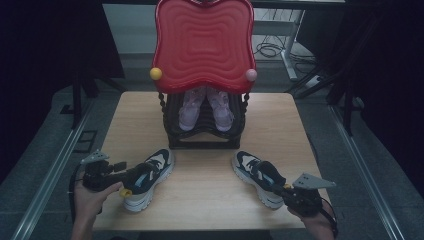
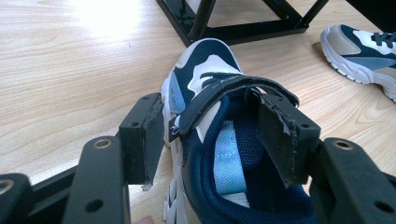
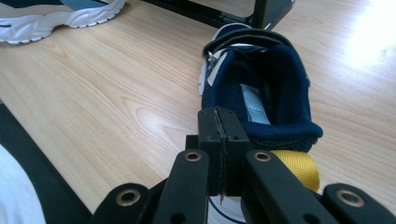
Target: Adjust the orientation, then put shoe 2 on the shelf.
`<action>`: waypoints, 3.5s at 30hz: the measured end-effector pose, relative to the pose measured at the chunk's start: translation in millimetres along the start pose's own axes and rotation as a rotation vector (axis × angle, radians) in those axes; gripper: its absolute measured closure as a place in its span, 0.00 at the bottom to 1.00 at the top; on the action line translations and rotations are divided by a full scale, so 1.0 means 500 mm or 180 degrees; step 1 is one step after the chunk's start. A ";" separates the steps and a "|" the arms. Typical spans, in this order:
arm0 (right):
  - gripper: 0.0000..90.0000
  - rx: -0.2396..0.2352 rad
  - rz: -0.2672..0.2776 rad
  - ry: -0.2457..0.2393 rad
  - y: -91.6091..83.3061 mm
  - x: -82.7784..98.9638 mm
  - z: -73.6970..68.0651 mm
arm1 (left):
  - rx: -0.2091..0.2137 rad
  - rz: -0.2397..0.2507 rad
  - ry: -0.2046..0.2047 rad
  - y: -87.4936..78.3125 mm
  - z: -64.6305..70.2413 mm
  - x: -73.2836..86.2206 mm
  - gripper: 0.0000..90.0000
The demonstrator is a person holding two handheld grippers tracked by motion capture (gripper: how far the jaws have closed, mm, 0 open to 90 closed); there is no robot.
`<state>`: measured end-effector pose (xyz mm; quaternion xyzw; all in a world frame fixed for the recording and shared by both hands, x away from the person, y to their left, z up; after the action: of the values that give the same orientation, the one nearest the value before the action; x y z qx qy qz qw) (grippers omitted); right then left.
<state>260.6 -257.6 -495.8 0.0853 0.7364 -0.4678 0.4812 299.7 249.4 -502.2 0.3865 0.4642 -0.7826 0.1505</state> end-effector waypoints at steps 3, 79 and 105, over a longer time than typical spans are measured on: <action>1.00 0.0020 0.0012 0.0022 -0.003 0.001 0.007 | -0.0002 -0.0015 0.0004 0.001 0.000 0.000 0.46; 0.79 -0.0125 0.0003 0.0143 0.038 -0.090 0.128 | -0.0077 -0.0172 0.0194 -0.009 -0.004 -0.011 0.47; 0.68 -0.0369 -0.0485 0.0030 0.110 -0.083 0.144 | 0.0002 -0.0601 0.0365 0.048 -0.015 -0.003 0.43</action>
<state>359.0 -269.5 -503.7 0.0033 0.7689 -0.4593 0.4448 318.5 242.8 -517.6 0.3852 0.5061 -0.7701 0.0493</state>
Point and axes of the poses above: each handheld gripper's, and its own axes: y roughly forward along the jaws, x roughly out of its underside, z roughly to its right, the point moved 6 cm from there along y, roughly forward along the jaws, and after that the axes turned 2 degrees about y, right-handed, at the moved point
